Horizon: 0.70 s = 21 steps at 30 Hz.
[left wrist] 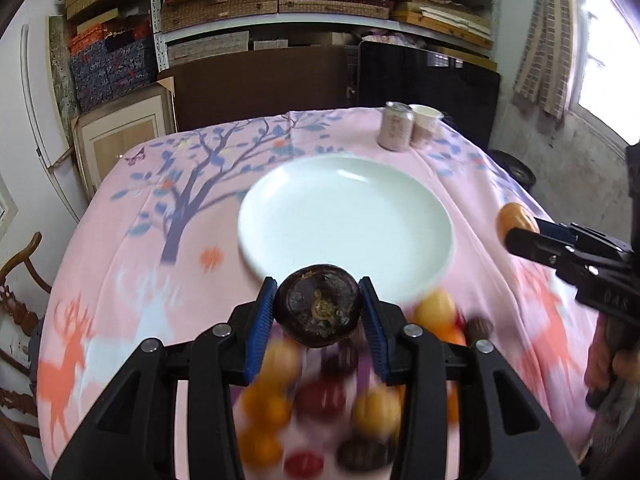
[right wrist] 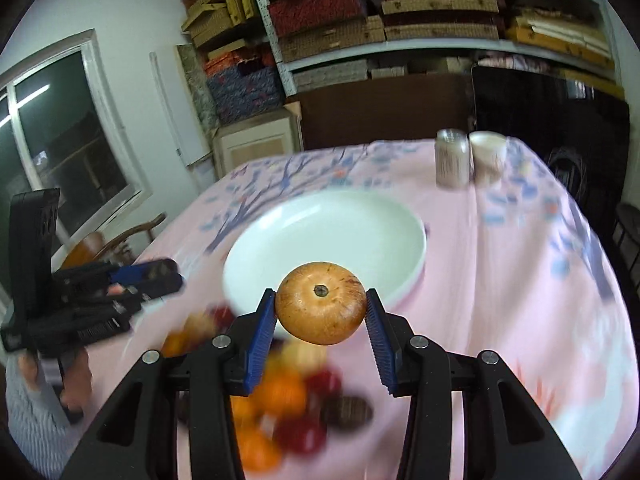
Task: Organize fruits
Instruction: 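Place yellow apple on plate with right tool while left tool places dark fruit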
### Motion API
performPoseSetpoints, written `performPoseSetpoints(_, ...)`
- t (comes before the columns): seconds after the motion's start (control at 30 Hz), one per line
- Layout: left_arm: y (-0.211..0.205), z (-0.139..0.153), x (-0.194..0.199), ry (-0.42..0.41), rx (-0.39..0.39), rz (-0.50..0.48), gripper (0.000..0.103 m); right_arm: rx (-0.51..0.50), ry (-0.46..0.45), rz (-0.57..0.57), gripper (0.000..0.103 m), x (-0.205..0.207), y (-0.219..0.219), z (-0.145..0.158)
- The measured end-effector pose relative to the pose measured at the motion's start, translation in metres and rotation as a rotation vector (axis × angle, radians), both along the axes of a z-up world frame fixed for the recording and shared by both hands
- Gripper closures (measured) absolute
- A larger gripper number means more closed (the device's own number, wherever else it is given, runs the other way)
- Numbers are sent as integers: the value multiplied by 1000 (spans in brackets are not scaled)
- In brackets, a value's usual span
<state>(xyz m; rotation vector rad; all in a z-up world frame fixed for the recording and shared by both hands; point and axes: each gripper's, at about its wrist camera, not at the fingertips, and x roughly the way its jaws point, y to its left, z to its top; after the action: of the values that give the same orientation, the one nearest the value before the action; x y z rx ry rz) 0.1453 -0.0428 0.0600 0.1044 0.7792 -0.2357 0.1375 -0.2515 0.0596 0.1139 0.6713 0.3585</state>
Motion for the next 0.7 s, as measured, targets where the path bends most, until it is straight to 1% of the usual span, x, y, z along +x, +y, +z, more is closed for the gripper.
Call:
performPoseSetpoints(0.07,-9,-9,26,24,7,19,62,-20,14,-17,58,28,8,-6)
performPoseSetpoints(0.1,-12,-16,37,46,7,25,62,-46,27,-32,58,45,14,-16)
performPoseSetpoints(0.2,-12,-38,65,119,-16,34,62,-83,67,-29,57,69,24,-40)
performPoseSetpoints(0.23,-11,-43,69,128,-15,36,61,-88,76,-28,57,71,25,-45)
performPoseSetpoints(0.27,-11,-48,74,131,-14,39,58,-98,87,-30,57,73,27,-50)
performPoseSetpoints(0.3,-10,-52,74,132,-21,35,50,-106,96,-32,56,75,27,-55)
performPoseSetpoints(0.33,-10,-54,75,135,-38,22,40,-97,92,-30,51,76,26,-57)
performPoseSetpoints(0.4,-11,-56,73,126,-31,7,33,-89,65,-44,43,74,23,-54)
performPoseSetpoints(0.5,-10,-55,69,108,-2,7,32,-72,31,-52,43,67,20,-46)
performPoseSetpoints(0.57,-4,-53,68,110,-21,22,32,-67,6,-60,42,63,17,-41)
performPoseSetpoints(0.6,0,-51,67,109,-33,31,32,-65,-13,-70,39,58,14,-37)
performPoseSetpoints(0.63,5,-48,64,103,-45,43,30,-62,-27,-78,35,55,11,-35)
performPoseSetpoints(0.67,9,-45,62,94,-53,54,28,-60,-40,-86,34,52,9,-33)
performPoseSetpoints(0.7,12,-43,59,87,-55,63,23,-55,-53,-96,34,48,5,-32)
